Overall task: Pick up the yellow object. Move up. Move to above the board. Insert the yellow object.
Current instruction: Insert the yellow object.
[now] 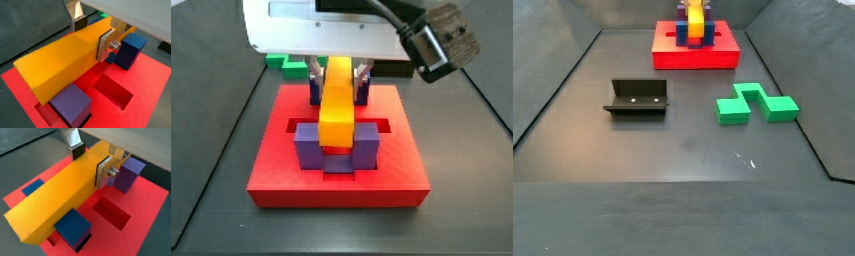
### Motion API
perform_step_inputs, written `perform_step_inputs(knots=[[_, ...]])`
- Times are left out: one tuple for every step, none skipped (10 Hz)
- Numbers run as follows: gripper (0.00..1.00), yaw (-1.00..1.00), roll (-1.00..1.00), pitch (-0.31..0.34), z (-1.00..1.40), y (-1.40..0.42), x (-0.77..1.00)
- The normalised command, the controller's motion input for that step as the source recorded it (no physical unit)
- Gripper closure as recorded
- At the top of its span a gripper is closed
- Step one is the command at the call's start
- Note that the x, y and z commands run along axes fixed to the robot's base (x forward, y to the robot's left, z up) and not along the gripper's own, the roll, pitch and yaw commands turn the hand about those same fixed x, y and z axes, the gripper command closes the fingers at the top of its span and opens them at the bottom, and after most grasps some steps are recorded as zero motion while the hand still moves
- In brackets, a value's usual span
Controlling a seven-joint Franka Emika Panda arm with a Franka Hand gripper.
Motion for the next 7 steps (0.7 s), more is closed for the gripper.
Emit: perform_step_inputs(knots=[[1.0, 0.0, 0.25, 0.054, -0.11, -0.03, 0.06], [1.0, 0.0, 0.25, 0.073, -0.07, -0.04, 0.13], [1.0, 0.03, 0.28, 0.076, -0.04, -0.07, 0.15], [1.0, 0.04, 0.26, 0.076, -0.05, -0.1, 0.15], [1.0, 0.07, 0.23, 0.044, -0.16, -0.1, 0.08], [1.0, 0.07, 0.24, 0.023, -0.25, -0.07, 0.03], [1.0, 0.07, 0.27, 0.019, -0.23, -0.06, 0.01]])
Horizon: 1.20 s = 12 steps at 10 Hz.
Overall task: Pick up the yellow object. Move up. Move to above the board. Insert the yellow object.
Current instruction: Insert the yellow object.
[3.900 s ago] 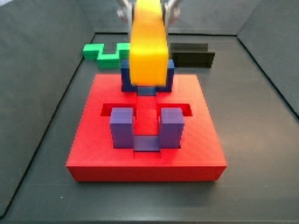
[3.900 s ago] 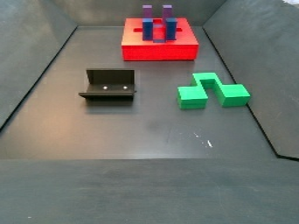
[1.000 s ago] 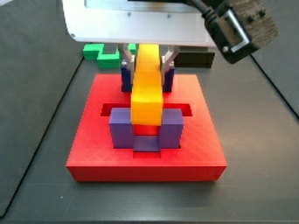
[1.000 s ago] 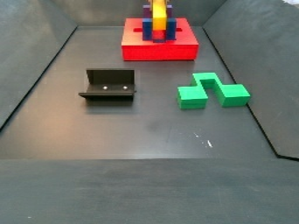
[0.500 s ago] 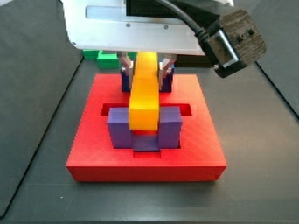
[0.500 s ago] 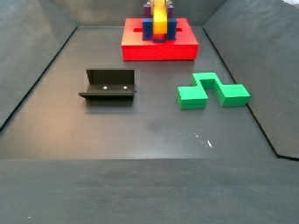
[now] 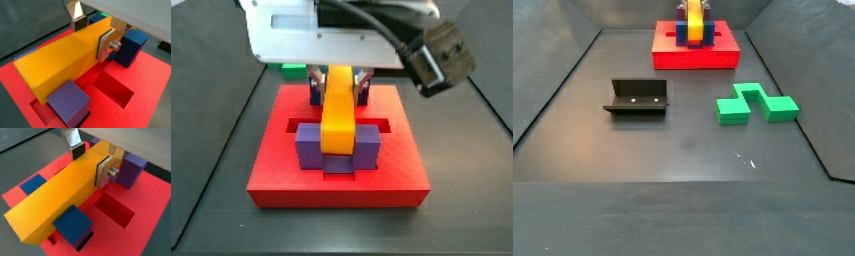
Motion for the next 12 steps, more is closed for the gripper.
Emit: perform_step_inputs(knots=[[1.0, 0.04, 0.32, 0.029, -0.2, -0.07, 0.04], [1.0, 0.04, 0.33, 0.027, -0.22, -0.07, 0.03], [1.0, 0.06, 0.32, 0.026, -0.2, -0.1, 0.01], [1.0, 0.1, 0.33, 0.024, -0.17, -0.16, 0.0], [1.0, 0.13, 0.33, 0.026, -0.14, -0.22, 0.02], [1.0, 0.06, 0.2, 0.023, -0.17, -0.15, 0.06], [1.0, 0.04, 0.07, 0.0, -0.21, -0.08, 0.09], [1.0, 0.04, 0.04, 0.0, -0.2, -0.05, 0.1], [1.0, 0.06, 0.04, 0.0, -0.21, 0.0, 0.04], [1.0, 0.07, 0.04, 0.0, -0.21, 0.0, 0.0], [1.0, 0.07, 0.03, 0.0, -0.18, 0.0, 0.0], [1.0, 0.05, 0.01, 0.0, -0.13, 0.0, 0.06]])
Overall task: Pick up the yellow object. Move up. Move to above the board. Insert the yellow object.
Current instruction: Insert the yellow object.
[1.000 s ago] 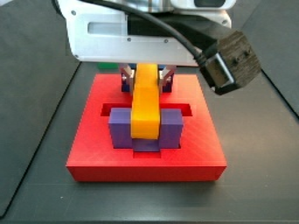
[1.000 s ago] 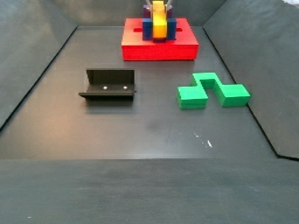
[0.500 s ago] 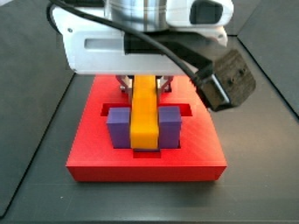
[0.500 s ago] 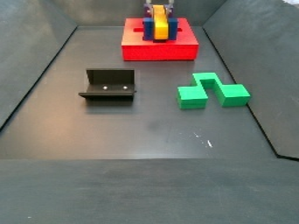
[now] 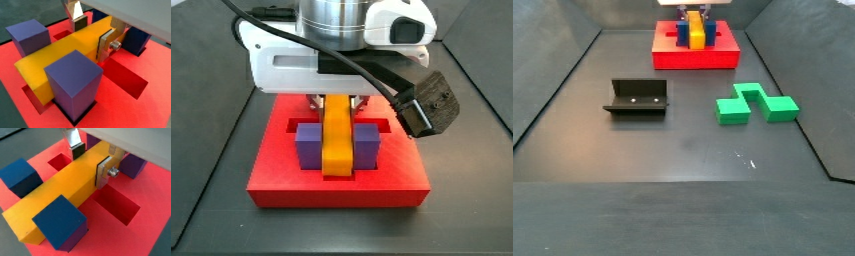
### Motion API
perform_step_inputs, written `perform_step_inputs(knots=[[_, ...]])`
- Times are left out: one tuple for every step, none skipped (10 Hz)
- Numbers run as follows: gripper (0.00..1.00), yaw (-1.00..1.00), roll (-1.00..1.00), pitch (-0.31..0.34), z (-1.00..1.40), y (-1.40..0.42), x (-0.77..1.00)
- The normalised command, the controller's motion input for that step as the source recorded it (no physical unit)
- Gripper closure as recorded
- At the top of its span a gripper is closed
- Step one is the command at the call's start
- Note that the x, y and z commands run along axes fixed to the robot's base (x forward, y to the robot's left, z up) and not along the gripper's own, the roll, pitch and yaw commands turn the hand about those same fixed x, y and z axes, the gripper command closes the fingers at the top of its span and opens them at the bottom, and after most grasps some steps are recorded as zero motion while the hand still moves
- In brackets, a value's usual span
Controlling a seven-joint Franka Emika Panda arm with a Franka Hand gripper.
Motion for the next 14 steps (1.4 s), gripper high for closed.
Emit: perform_step_inputs(knots=[[1.0, 0.09, 0.0, 0.0, -0.04, -0.13, 0.09], [1.0, 0.06, 0.0, 0.0, -0.05, -0.2, 0.13], [1.0, 0.04, 0.0, 0.0, -0.06, -0.19, 0.14], [1.0, 0.03, 0.0, 0.0, -0.08, -0.16, 0.1], [1.0, 0.05, 0.0, 0.0, -0.17, -0.04, 0.06], [1.0, 0.06, 0.03, 0.0, -0.19, 0.0, 0.04], [1.0, 0.0, 0.13, 0.0, -0.22, 0.07, 0.02], [1.0, 0.0, 0.08, 0.0, -0.16, 0.25, 0.04], [1.0, 0.0, 0.03, 0.01, -0.1, 0.3, 0.06], [1.0, 0.0, 0.03, 0.019, -0.07, 0.24, 0.07], [1.0, 0.01, 0.07, 0.016, -0.07, 0.0, 0.06], [1.0, 0.0, 0.1, 0.0, -0.11, -0.04, 0.0], [1.0, 0.01, 0.02, 0.0, -0.1, 0.0, 0.0], [1.0, 0.0, 0.0, 0.0, 0.0, 0.0, 0.0]])
